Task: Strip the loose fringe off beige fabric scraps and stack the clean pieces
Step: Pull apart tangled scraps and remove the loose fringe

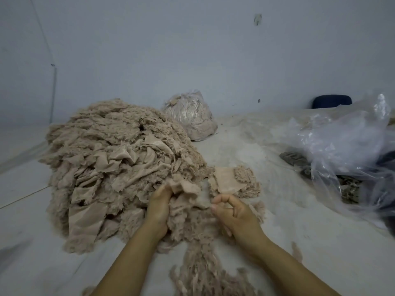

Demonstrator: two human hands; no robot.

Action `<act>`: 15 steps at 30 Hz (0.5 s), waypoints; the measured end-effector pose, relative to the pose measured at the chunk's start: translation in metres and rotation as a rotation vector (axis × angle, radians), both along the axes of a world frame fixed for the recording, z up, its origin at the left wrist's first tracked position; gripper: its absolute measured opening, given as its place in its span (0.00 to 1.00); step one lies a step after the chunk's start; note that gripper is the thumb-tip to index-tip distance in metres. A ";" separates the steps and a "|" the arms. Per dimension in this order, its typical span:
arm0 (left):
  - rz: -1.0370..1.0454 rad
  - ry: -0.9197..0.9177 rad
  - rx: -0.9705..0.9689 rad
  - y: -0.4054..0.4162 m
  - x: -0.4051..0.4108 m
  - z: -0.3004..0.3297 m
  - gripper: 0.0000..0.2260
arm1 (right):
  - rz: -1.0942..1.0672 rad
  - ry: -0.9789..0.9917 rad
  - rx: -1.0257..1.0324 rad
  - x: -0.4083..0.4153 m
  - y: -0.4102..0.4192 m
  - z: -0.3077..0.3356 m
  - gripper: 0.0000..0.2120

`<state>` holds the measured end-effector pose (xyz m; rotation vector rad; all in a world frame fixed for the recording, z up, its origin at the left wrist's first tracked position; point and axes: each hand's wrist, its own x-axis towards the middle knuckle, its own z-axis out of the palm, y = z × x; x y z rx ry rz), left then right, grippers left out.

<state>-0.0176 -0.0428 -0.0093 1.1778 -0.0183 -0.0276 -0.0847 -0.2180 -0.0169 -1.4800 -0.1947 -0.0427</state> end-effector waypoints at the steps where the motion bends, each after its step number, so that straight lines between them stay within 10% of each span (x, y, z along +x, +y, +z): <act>1: -0.014 -0.007 0.036 0.000 0.000 -0.003 0.11 | 0.042 -0.008 -0.064 -0.002 0.001 0.000 0.12; 11: -0.363 -0.082 -0.027 -0.008 -0.014 -0.007 0.09 | -0.224 0.129 -0.143 0.006 0.015 0.008 0.34; 15: -0.189 -0.160 0.154 -0.017 -0.018 -0.008 0.09 | -0.097 0.183 0.049 0.012 0.015 0.012 0.11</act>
